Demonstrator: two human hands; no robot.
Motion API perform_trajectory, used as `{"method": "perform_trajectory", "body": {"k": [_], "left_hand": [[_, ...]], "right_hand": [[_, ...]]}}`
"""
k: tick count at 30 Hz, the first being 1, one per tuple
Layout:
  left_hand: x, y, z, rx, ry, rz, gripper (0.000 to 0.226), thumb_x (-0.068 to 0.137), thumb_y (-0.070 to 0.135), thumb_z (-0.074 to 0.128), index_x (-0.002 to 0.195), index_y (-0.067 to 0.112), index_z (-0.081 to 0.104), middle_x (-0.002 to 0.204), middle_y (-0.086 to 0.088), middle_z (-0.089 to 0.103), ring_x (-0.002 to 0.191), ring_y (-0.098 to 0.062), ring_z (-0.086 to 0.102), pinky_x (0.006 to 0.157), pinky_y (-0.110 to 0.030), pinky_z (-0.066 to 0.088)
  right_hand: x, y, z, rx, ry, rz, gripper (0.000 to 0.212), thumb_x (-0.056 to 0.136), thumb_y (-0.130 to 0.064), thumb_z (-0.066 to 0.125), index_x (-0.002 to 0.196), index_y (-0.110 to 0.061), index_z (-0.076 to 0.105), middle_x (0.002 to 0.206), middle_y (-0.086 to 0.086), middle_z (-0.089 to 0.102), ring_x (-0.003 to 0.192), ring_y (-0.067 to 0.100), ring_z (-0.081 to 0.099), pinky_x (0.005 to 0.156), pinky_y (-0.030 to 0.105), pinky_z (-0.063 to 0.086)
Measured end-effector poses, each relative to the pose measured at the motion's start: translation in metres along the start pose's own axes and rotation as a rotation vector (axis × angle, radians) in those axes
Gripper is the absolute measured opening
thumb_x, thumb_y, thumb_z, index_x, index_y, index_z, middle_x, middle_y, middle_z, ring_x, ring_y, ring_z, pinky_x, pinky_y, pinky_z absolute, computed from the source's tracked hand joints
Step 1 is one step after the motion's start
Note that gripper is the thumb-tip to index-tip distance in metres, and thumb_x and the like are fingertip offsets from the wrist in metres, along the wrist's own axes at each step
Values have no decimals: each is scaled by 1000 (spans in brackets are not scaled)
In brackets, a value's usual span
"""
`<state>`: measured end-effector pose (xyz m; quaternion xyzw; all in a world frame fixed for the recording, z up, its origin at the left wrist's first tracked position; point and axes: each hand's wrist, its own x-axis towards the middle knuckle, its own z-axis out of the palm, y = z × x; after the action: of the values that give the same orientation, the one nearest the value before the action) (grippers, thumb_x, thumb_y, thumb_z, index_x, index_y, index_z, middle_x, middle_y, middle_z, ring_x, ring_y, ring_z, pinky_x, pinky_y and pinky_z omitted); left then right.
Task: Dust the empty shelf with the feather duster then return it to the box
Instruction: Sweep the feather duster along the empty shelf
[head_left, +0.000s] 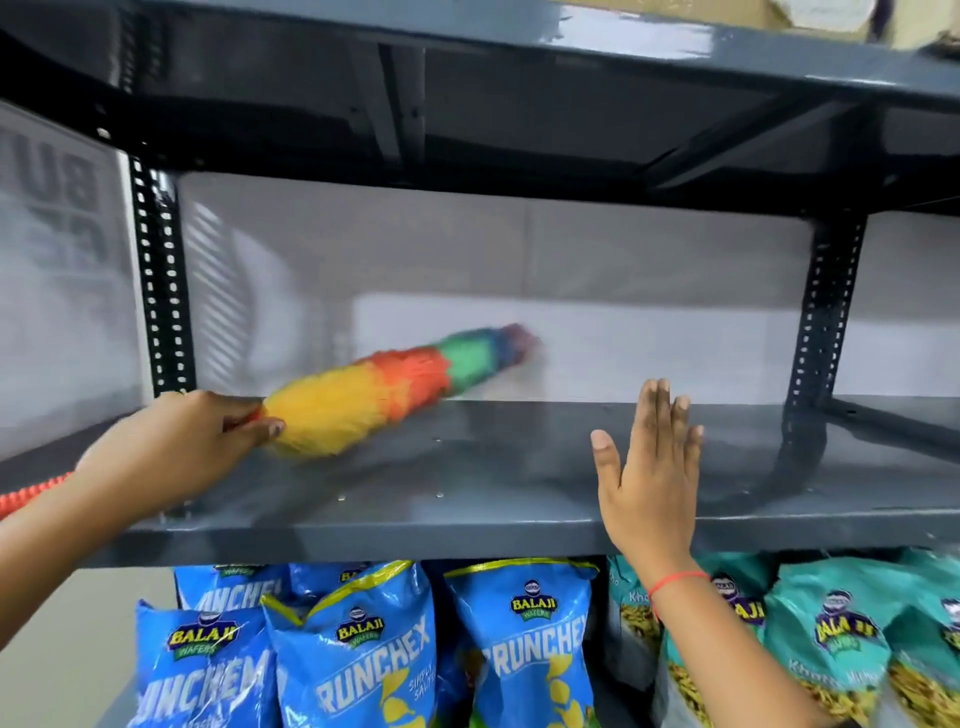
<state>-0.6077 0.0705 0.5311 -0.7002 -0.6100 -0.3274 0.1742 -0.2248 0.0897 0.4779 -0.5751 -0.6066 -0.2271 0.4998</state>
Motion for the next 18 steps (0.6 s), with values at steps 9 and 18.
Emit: {"method": "perform_trajectory", "body": {"k": [9, 18], "left_hand": [[-22, -6, -27, 368, -56, -157, 29, 80, 57, 54, 93, 36, 68, 92, -11, 74, 84, -35, 68, 67, -39, 55], [-56, 23, -64, 349, -214, -323, 30, 83, 51, 56, 78, 25, 70, 70, -3, 69, 68, -26, 64, 66, -34, 53]], "right_hand": [[0, 1, 0, 45, -9, -10, 68, 95, -48, 33, 141, -1, 20, 147, 23, 27, 138, 38, 16, 111, 57, 14], [-6, -47, 8, 165, -107, -204, 67, 91, -45, 35, 139, 1, 26, 144, 26, 30, 133, 46, 24, 106, 58, 16]]}}
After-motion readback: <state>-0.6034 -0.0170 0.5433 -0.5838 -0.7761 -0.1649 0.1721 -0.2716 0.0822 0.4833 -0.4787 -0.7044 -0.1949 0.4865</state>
